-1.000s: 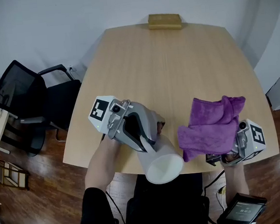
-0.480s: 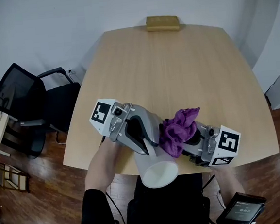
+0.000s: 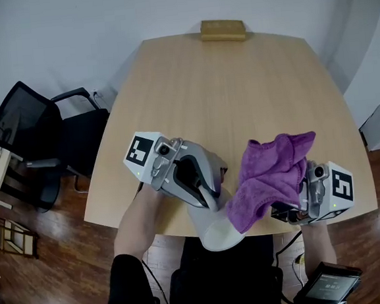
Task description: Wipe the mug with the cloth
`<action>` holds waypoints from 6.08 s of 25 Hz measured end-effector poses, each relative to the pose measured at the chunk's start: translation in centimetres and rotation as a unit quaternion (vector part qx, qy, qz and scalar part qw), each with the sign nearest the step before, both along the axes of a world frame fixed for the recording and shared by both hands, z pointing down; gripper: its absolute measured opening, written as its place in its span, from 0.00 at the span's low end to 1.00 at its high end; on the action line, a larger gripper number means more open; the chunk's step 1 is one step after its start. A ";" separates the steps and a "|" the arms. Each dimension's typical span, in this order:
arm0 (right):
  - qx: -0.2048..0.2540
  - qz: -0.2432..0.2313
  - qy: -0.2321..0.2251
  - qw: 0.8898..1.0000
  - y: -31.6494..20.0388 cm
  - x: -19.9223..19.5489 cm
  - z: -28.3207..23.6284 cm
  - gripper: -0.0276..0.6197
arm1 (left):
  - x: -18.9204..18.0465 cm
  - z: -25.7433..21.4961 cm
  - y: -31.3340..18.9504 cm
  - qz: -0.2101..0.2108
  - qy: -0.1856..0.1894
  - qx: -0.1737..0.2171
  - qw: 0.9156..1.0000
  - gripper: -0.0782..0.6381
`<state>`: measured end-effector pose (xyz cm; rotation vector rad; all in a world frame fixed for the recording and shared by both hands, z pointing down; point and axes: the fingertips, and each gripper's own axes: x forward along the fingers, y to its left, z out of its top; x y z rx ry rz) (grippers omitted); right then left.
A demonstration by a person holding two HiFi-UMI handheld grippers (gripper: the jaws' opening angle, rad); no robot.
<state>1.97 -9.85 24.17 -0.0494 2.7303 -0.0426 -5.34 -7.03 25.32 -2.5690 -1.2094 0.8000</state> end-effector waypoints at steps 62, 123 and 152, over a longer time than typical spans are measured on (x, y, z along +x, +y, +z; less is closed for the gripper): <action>-0.177 0.149 -0.037 0.972 -6.9 2.0 7.1 0.16 | -2.4 -4.5 -14.1 -0.220 0.162 -0.318 0.908 0.22; -0.256 0.229 -0.026 0.939 -12.7 5.0 11.0 0.16 | 4.1 0.9 -17.3 -0.191 -0.074 -0.427 0.881 0.16; -0.052 0.285 -0.034 0.957 -10.6 3.0 3.7 0.16 | 3.9 -0.7 -15.0 -0.135 -0.042 -0.419 0.897 0.15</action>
